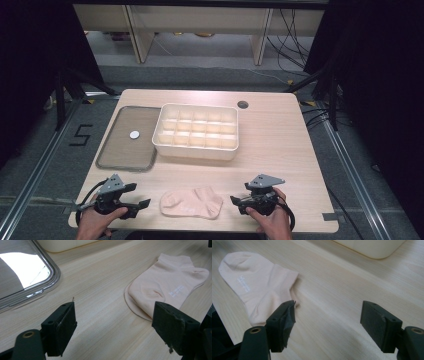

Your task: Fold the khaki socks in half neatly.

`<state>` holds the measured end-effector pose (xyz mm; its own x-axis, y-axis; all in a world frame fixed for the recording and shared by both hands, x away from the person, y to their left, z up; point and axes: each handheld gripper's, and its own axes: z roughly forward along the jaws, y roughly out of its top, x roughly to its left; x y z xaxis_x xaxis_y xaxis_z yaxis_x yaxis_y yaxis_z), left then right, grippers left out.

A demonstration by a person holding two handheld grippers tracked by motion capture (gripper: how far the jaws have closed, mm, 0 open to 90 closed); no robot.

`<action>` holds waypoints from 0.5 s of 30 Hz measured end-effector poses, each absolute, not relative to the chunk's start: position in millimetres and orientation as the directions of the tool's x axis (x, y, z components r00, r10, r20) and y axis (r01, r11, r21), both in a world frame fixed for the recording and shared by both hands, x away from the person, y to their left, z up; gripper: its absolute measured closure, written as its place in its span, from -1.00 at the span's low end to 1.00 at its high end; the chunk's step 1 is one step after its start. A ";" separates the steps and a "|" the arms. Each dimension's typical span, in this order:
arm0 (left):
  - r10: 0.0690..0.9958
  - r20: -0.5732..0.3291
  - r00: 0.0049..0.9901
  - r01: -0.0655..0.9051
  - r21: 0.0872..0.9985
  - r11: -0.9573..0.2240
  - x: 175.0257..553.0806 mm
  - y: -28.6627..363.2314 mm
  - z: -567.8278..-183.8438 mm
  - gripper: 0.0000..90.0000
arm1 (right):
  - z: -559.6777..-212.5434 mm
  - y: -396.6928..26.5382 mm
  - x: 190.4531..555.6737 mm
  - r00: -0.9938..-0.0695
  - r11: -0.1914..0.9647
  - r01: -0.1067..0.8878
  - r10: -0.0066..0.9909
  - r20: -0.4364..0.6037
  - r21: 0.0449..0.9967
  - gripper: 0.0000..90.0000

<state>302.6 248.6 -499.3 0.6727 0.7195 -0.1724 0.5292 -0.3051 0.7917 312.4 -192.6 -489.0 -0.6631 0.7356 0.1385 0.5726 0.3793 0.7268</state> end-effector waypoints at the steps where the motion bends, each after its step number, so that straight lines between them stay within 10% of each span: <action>1: 0.720 -0.172 0.673 0.529 0.792 -0.305 302.6 248.6 -499.3 -0.59 | -489.0 -192.6 312.4 -0.663 0.379 0.573 0.736 0.139 0.727 -0.35; 15: 0.719 -0.164 0.676 0.520 0.797 -0.307 303.2 247.1 -501.2 -0.60 | -486.9 -178.2 313.7 -0.706 0.420 0.540 0.698 0.121 0.729 -0.28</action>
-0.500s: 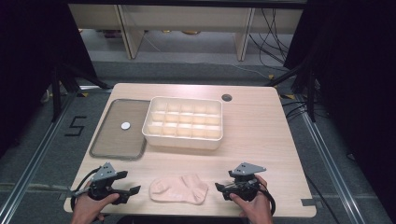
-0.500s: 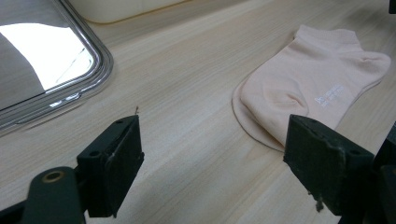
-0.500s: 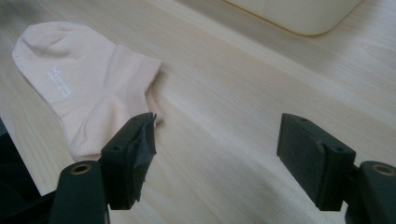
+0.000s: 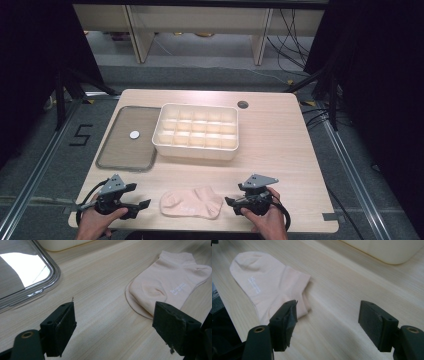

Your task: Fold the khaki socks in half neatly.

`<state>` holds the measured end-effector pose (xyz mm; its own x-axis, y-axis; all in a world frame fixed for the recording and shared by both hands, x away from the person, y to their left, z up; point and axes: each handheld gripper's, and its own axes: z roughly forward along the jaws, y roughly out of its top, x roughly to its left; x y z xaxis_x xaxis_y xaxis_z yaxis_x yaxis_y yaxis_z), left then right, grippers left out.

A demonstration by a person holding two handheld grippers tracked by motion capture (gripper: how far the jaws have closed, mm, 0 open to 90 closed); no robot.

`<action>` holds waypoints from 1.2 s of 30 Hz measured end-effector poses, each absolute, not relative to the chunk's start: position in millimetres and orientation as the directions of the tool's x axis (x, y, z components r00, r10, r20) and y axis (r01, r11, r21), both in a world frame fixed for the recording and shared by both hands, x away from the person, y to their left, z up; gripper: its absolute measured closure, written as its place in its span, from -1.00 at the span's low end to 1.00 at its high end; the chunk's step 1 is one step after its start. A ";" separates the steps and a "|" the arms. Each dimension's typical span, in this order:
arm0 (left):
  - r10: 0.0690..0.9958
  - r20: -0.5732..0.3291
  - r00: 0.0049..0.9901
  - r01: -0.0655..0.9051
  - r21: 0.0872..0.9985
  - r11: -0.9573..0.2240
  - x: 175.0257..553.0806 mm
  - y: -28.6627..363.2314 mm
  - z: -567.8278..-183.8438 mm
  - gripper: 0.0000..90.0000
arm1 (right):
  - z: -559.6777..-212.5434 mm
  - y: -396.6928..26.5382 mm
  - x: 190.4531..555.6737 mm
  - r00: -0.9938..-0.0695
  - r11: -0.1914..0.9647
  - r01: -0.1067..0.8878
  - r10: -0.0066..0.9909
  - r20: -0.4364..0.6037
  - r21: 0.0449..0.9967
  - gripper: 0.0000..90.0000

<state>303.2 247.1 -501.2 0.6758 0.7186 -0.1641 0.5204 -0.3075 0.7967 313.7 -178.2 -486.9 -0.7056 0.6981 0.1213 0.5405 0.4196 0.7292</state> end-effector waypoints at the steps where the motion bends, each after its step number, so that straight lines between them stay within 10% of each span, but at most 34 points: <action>1: 0.718 -0.162 0.676 0.518 0.798 -0.307 303.3 246.8 -501.2 -0.61 | -486.8 -177.1 314.0 -0.708 0.418 0.540 0.695 0.126 0.730 -0.28; 36: 0.726 -0.153 0.671 0.526 0.788 -0.320 303.1 246.3 -501.4 -0.62 | -492.9 -128.1 327.1 -0.761 0.512 0.537 0.637 0.123 0.671 0.06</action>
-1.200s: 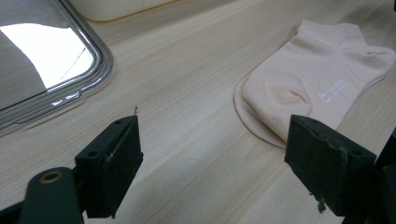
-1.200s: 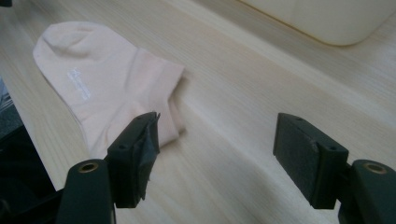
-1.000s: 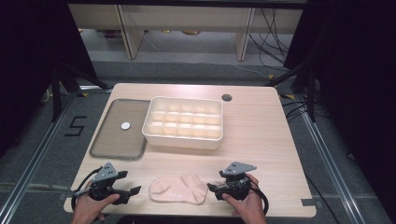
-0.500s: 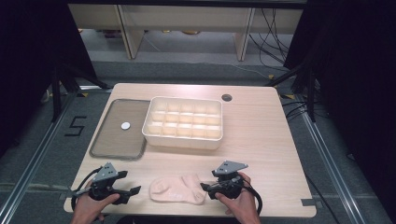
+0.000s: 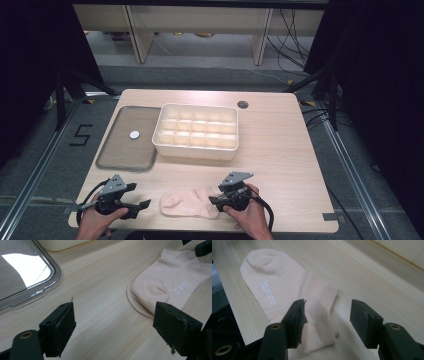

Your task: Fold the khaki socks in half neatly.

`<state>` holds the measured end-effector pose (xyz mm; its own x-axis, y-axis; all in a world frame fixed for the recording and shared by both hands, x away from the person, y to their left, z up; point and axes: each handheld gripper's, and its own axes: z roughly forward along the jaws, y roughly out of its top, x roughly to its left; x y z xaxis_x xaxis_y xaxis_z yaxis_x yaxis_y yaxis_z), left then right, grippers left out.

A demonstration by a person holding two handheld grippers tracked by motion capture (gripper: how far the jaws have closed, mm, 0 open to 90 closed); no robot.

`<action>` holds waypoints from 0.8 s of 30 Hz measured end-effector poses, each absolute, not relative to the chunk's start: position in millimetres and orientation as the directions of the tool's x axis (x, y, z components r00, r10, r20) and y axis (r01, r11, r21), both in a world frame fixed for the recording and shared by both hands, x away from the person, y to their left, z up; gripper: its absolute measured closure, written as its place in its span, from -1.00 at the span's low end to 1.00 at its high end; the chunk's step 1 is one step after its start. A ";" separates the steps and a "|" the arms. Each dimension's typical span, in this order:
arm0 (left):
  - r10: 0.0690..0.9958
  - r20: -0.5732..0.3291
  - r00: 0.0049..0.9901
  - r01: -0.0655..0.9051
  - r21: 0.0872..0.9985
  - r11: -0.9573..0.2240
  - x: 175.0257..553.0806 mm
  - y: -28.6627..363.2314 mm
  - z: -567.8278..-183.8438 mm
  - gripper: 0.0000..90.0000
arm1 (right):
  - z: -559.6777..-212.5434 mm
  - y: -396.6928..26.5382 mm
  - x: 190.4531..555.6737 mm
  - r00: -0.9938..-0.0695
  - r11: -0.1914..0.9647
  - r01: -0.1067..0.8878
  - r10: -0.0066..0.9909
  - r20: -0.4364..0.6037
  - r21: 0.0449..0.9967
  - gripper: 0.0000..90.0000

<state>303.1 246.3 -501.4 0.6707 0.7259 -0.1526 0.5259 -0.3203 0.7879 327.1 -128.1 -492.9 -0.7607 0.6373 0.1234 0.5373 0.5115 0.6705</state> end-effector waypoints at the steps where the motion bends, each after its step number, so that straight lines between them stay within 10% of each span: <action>1: 0.724 -0.144 0.675 0.514 0.796 -0.321 303.3 246.4 -501.5 -0.62 | -495.0 -126.0 327.4 -0.762 0.505 0.539 0.634 0.133 0.674 0.09; 15: 0.716 -0.135 0.685 0.510 0.791 -0.339 302.9 246.1 -501.8 -0.62 | -502.7 -126.4 325.3 -0.774 0.551 0.542 0.621 0.121 0.635 0.80; 24: 0.715 -0.138 0.685 0.506 0.797 -0.331 303.1 246.0 -502.1 -0.62 | -487.6 -126.8 322.2 -0.831 0.613 0.439 0.554 0.039 0.657 0.85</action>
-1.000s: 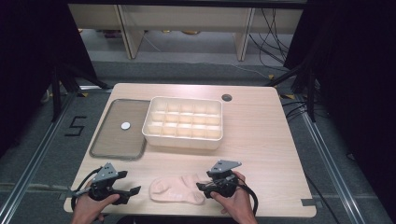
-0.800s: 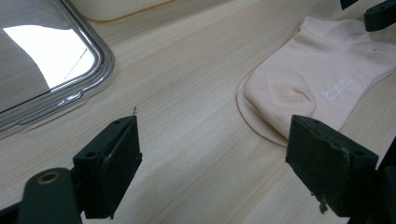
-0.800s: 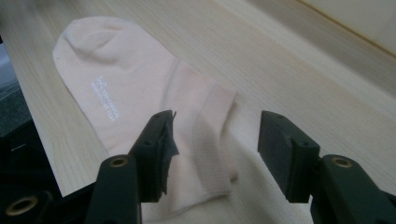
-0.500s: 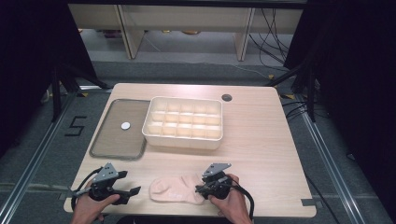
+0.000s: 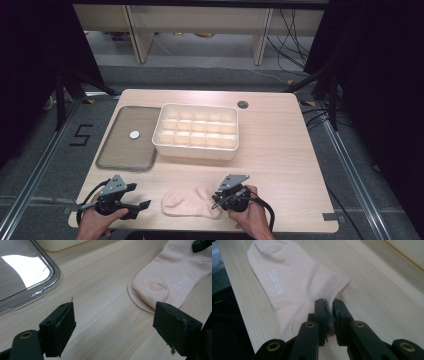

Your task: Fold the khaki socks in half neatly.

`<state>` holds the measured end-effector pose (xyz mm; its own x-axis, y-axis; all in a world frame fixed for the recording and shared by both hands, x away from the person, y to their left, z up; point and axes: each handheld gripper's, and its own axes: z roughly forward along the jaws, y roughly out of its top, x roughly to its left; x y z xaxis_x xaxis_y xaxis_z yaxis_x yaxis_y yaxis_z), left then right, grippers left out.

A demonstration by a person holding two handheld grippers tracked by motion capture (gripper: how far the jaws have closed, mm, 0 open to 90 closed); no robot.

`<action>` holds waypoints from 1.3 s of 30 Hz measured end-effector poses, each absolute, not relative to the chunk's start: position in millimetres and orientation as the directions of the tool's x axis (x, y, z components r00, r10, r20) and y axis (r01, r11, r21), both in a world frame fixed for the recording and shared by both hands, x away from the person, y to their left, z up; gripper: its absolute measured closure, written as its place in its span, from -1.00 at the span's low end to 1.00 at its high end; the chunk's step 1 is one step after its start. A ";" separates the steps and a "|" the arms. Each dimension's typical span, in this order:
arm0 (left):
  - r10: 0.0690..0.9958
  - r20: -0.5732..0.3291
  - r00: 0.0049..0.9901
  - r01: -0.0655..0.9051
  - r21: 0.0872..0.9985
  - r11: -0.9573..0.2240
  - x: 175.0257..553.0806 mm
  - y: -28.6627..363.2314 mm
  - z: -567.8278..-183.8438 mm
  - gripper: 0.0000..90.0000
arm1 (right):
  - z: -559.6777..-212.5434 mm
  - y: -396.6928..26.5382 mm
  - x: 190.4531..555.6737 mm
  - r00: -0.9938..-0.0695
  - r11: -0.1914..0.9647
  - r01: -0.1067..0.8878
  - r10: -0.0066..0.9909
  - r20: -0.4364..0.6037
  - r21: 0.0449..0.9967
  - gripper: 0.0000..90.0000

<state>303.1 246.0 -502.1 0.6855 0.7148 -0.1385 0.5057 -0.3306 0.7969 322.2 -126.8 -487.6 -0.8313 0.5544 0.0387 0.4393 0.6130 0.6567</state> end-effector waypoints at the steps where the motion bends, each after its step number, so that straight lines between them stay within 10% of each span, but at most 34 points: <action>1: 0.713 -0.137 0.688 0.503 0.797 -0.333 302.8 246.2 -502.2 -0.62 | -484.8 -129.4 321.5 -0.832 0.614 0.436 0.553 0.035 0.658 0.84; 27: 0.634 -0.200 0.747 0.501 0.796 -0.339 325.2 184.2 -503.0 -0.56 | -493.0 -169.4 343.5 -0.838 0.636 0.441 0.544 0.038 0.633 0.81; 39: 0.587 -0.172 0.791 0.498 0.739 -0.454 338.1 150.1 -513.8 -0.05 | -493.6 -169.9 344.6 -0.840 0.643 0.432 0.542 0.024 0.633 0.80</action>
